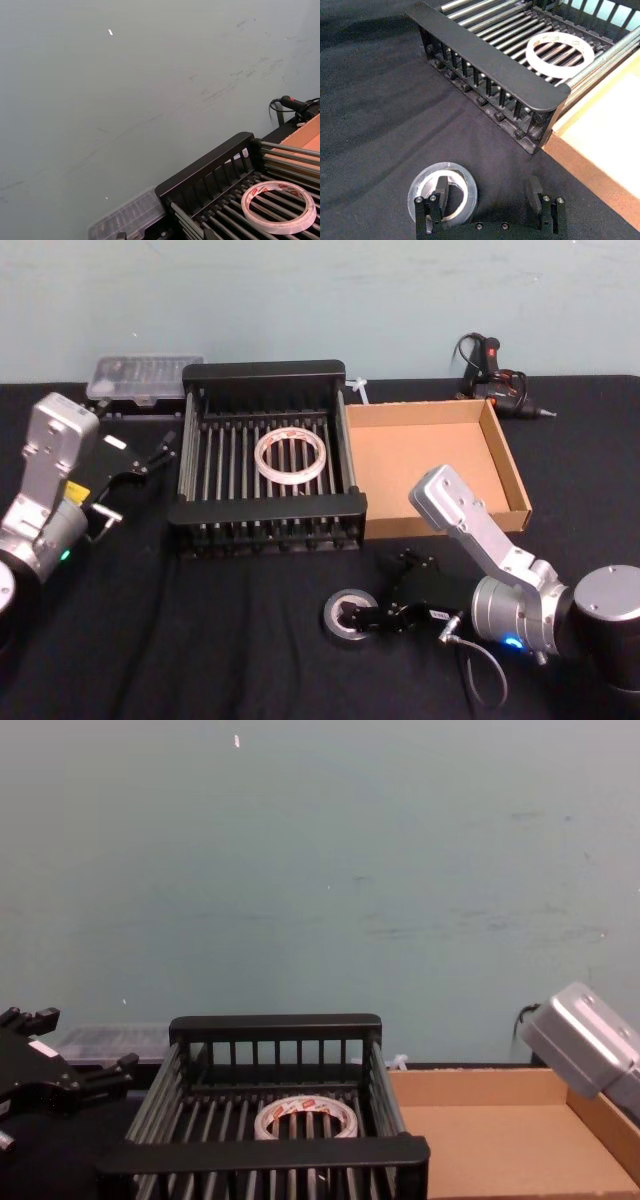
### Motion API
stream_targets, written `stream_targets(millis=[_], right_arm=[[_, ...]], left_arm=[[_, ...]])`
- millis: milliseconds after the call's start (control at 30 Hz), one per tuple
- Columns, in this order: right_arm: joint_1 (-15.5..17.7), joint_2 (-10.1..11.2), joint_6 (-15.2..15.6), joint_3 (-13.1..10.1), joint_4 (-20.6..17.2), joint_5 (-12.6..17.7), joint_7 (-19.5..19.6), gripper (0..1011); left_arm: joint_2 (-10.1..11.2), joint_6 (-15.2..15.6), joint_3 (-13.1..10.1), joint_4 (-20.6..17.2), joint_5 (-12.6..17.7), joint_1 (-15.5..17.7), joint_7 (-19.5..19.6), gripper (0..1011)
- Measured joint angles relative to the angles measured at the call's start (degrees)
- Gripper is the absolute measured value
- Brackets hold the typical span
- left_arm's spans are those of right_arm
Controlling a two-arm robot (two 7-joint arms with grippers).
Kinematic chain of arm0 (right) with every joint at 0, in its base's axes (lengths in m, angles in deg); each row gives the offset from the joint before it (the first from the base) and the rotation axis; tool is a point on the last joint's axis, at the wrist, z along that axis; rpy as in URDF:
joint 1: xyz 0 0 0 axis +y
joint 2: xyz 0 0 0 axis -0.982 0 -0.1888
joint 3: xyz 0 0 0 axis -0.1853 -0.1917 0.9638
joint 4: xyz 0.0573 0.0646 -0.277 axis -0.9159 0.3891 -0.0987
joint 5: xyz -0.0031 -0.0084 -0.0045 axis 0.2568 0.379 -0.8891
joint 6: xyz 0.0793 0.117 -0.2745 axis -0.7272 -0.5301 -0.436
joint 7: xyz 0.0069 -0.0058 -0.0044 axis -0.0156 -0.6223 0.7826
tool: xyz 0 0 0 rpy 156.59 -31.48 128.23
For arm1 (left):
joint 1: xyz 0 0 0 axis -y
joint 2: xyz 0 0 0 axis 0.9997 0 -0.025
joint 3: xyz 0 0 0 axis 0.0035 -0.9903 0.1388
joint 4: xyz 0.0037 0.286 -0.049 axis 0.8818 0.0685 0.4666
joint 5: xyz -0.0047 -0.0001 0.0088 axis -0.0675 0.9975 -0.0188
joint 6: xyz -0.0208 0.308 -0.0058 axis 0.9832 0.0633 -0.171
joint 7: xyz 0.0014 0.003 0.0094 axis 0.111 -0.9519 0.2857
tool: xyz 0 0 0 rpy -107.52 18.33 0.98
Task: Pick up the white tape and place it into the black box , Pick up the silver tape and place it into the brown box.
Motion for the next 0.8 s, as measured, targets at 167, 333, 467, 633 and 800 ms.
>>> stream_targets(millis=[167, 333, 467, 633, 800], right_arm=[[0.0, 0.0, 0.0, 0.0, 0.0, 0.0, 0.0, 1002], [0.0, 0.0, 0.0, 0.0, 0.0, 0.0, 0.0, 992], [0.0, 0.0, 0.0, 0.0, 0.0, 0.0, 0.0, 912], [0.0, 0.0, 0.0, 0.0, 0.0, 0.0, 0.0, 760], [0.0, 0.0, 0.0, 0.0, 0.0, 0.0, 0.0, 625]], left_arm=[[0.0, 0.0, 0.0, 0.0, 0.0, 0.0, 0.0, 1001], [0.0, 0.0, 0.0, 0.0, 0.0, 0.0, 0.0, 1001], [0.0, 0.0, 0.0, 0.0, 0.0, 0.0, 0.0, 1001], [0.0, 0.0, 0.0, 0.0, 0.0, 0.0, 0.0, 1001], [0.0, 0.0, 0.0, 0.0, 0.0, 0.0, 0.0, 1001]])
